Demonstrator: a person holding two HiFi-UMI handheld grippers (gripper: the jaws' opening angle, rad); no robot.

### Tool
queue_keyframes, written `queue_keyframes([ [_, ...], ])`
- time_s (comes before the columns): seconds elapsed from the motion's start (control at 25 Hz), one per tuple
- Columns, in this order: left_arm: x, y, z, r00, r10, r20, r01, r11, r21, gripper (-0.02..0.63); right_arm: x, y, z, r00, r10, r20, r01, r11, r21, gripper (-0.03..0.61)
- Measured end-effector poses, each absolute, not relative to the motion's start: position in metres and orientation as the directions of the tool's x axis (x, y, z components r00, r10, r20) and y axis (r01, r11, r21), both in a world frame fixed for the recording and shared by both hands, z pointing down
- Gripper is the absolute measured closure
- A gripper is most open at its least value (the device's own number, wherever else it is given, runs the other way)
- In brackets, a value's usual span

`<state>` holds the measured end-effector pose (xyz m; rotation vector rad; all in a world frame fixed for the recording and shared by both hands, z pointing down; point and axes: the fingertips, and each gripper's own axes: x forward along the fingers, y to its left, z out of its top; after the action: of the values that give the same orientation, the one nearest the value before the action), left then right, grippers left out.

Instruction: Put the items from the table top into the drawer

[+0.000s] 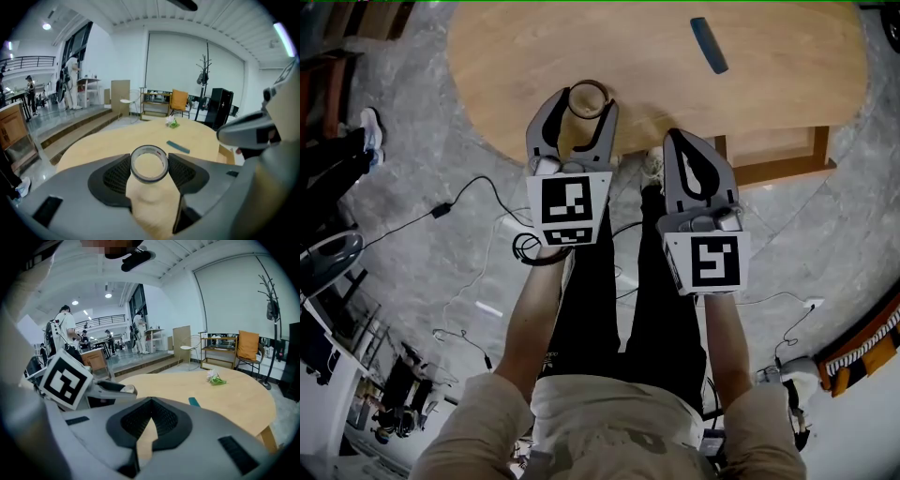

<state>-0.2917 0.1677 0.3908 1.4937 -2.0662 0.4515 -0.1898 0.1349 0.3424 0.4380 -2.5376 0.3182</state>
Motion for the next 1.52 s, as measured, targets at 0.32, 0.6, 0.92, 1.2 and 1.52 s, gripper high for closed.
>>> queue_keyframes([
  [0.32,-0.276,0.118,0.320,-0.252,-0.869,0.426,-0.953,0.300,0.050,0.351,-0.179,0.109,0.338,-0.799,-0.313,0.514,-0.441,0.886,-0.146,0.572],
  [0.6,-0.256,0.097,0.310,-0.171,-0.884,0.435,-0.975,0.216,0.056,0.351,-0.156,0.084,0.332,-0.764,-0.398,0.508,-0.529,0.837,-0.140,0.572],
  [0.92,-0.144,0.042,0.340,0.101,-0.852,0.513,-0.995,-0.074,0.073,0.351,-0.043,0.016,0.340,-0.595,-0.602,0.533,-0.744,0.663,-0.081,0.572],
  [1.2,-0.006,0.000,0.403,0.343,-0.724,0.598,-0.937,-0.309,0.164,0.351,0.062,-0.017,0.363,-0.460,-0.679,0.572,-0.845,0.533,-0.046,0.572],
  [1.52,0.087,-0.011,0.521,0.344,-0.527,0.778,-0.895,-0.435,0.100,0.351,0.138,-0.015,0.394,-0.368,-0.701,0.611,-0.909,0.410,-0.075,0.572],
])
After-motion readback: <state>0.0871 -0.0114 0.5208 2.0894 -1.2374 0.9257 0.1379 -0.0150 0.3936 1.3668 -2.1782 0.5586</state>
